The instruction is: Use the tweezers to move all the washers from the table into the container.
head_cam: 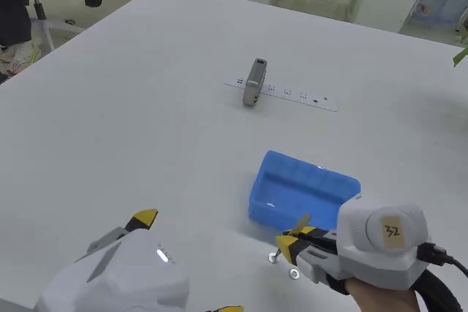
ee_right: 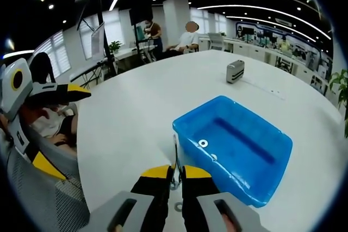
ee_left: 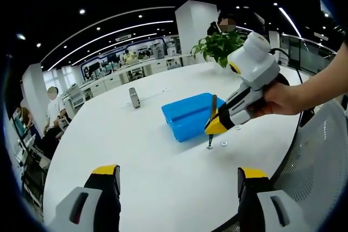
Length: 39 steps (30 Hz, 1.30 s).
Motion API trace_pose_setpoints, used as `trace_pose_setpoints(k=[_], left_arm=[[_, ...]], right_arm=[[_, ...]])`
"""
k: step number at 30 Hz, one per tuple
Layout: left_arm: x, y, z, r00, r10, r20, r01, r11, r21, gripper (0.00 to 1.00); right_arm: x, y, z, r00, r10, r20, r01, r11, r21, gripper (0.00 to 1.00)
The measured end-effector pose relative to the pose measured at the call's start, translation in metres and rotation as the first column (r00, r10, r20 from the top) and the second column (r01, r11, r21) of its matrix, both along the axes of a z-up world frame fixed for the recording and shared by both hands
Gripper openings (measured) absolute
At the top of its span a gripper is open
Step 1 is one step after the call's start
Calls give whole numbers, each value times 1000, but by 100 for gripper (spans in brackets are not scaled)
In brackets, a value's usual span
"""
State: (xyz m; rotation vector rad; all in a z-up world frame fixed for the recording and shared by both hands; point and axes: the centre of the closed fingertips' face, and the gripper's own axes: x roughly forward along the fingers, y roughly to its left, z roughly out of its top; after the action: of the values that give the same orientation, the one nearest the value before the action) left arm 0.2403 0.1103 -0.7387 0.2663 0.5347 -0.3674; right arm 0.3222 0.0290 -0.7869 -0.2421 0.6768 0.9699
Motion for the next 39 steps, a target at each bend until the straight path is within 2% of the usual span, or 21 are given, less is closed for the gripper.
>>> trace_pose_setpoints(k=[5, 10, 13, 20, 25, 31, 36, 39], left_arm=[[0, 0, -1, 1000, -1, -2, 1, 1000, 3, 91], [0, -1, -1, 1000, -3, -4, 3, 1000, 4, 91], [-1, 0, -1, 1000, -2, -5, 2, 1000, 4, 92], [0, 0, 0, 1000, 2, -1, -2, 1000, 2, 91], [0, 0, 0, 1000, 0, 1, 0, 1000, -2, 91], [0, 0, 0, 1000, 2, -1, -2, 1000, -4, 91], [0, 1, 0, 1000, 4, -4, -4, 1000, -2, 91], [-1, 0, -1, 1000, 2, -6, -2, 1000, -1, 91]], right_arm=[[-2, 2, -1, 998, 29, 53, -27, 999, -42, 3], [-2, 7, -1, 995, 58, 84, -52, 996, -69, 3], [-1, 6, -1, 995, 58, 83, -52, 996, -73, 2], [1, 3, 3, 999, 20, 43, -18, 999, -42, 2], [4, 4, 16, 999, 14, 45, -13, 1000, -16, 2], [11, 5, 41, 996, 19, 86, -20, 1000, 10, 2], [28, 4, 68, 990, 1, 141, -6, 999, 39, 2], [41, 0, 77, 985, -21, 172, 14, 999, 44, 2]])
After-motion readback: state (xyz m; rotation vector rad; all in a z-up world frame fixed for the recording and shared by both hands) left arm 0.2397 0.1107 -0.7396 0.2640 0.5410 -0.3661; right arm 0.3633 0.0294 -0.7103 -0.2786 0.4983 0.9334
